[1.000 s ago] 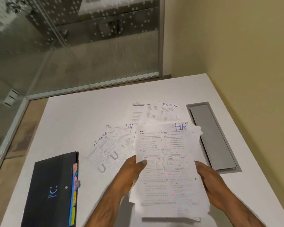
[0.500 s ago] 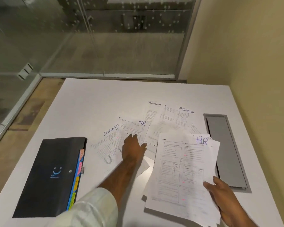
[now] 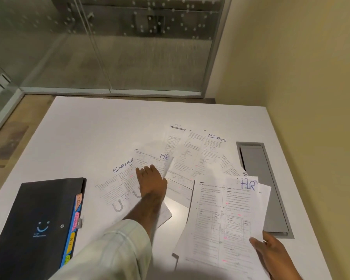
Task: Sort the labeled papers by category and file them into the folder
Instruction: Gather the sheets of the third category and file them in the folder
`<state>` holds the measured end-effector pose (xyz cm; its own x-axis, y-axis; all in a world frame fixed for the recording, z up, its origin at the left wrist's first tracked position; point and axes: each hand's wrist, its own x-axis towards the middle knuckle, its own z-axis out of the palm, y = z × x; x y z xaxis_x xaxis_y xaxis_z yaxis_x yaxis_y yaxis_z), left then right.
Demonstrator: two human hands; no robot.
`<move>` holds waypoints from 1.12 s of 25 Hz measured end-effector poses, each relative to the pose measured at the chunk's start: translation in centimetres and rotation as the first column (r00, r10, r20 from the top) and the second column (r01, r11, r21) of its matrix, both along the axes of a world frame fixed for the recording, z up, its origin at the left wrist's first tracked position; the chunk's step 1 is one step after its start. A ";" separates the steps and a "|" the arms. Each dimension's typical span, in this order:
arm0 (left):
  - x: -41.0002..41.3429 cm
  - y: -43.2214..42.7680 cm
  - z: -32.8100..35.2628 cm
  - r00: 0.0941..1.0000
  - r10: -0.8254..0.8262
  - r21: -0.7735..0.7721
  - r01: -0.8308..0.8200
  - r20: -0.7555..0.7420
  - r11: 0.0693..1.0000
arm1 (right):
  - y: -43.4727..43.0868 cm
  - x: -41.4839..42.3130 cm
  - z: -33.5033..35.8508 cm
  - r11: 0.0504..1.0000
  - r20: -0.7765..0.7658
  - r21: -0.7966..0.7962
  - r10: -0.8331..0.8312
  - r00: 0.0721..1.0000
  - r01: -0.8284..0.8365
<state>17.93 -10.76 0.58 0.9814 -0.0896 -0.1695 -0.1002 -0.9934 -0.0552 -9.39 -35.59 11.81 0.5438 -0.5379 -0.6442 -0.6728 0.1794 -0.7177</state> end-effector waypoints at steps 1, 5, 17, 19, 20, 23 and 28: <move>0.1 -0.1 0.5 1.000 -0.025 0.008 0.025 0.010 1.000 | 0.1 0.2 -0.2 1.000 0.000 -0.006 0.009 1.000 -0.009; 0.7 -0.3 3.2 1.000 0.004 -0.038 -0.003 0.031 0.999 | 0.3 1.0 -1.0 1.000 0.031 0.028 -0.010 0.999 0.009; -2.5 -9.1 19.0 0.989 -0.030 -0.508 -0.049 -0.145 0.860 | 2.1 6.5 0.1 0.989 0.215 -0.146 -0.004 0.977 0.036; -4.1 -11.9 19.9 0.968 -0.062 -0.593 -0.098 -0.245 0.799 | 2.4 6.9 0.1 0.996 0.233 -0.077 -0.018 0.972 0.037; -4.9 -13.0 20.1 0.949 -0.090 -0.640 -0.131 -0.301 0.758 | 2.4 7.0 0.0 0.998 0.240 -0.036 -0.032 0.970 0.042; -6.7 -13.7 20.1 0.900 -0.196 -0.760 -0.194 -0.390 0.620 | 1.8 6.9 0.2 0.992 0.276 0.109 -0.090 0.957 0.062; -4.0 -2.4 18.4 0.994 -0.019 -0.571 0.080 0.112 0.817 | 1.4 6.1 2.3 0.941 0.337 0.336 -0.094 0.937 -0.027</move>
